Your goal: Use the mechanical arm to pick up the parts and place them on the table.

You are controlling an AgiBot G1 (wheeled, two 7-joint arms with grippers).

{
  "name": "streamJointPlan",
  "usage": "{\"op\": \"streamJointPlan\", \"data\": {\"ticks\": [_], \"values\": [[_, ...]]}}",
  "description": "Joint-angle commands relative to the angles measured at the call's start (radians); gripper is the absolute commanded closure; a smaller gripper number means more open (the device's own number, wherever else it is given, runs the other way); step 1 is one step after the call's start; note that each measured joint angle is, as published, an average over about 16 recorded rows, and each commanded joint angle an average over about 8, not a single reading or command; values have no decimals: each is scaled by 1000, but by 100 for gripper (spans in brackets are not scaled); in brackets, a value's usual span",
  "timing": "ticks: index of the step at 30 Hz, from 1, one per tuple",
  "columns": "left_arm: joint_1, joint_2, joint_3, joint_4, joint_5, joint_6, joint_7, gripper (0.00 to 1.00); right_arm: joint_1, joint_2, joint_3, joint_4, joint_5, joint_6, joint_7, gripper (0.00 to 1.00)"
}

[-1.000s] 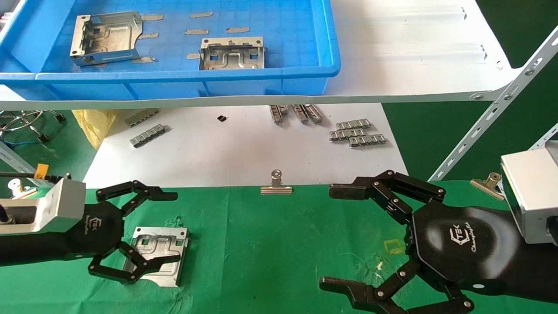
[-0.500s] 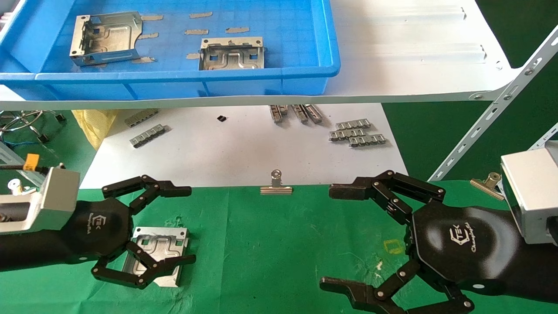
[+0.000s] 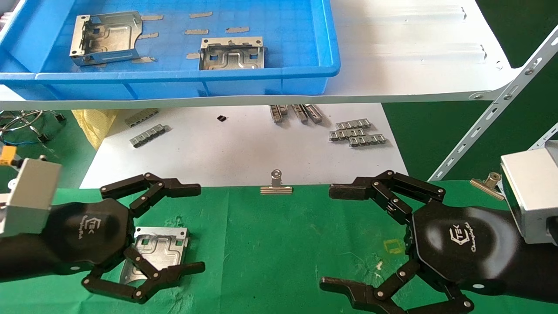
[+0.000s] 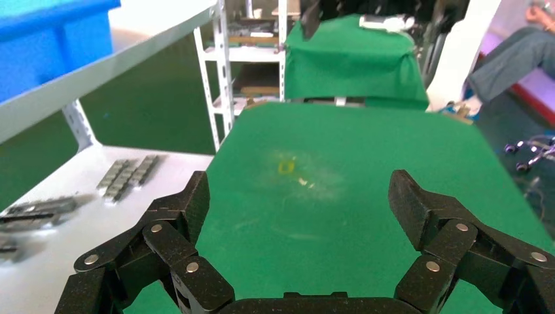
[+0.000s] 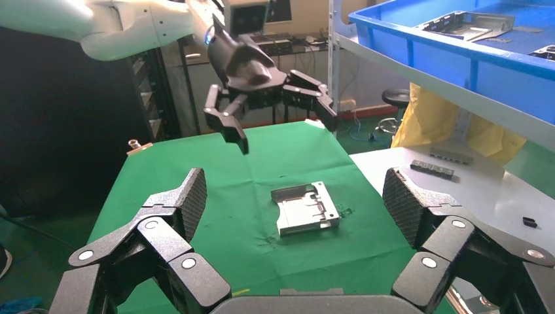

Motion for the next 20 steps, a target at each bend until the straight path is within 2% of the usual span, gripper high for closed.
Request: {"op": "streamJointPlan", "data": {"ticks": [1, 13, 20], "values": [[16, -2, -22, -27, -6, -3, -24, 0, 0, 0, 0, 0, 0, 0, 0, 0], [108, -16, -143, -179, -38, -21, -159, 0, 0, 0, 0, 0, 0, 0, 0, 0], [134, -19, -178, -221, -47, -25, -189, 0, 0, 0, 0, 0, 0, 0, 0, 0]]}}
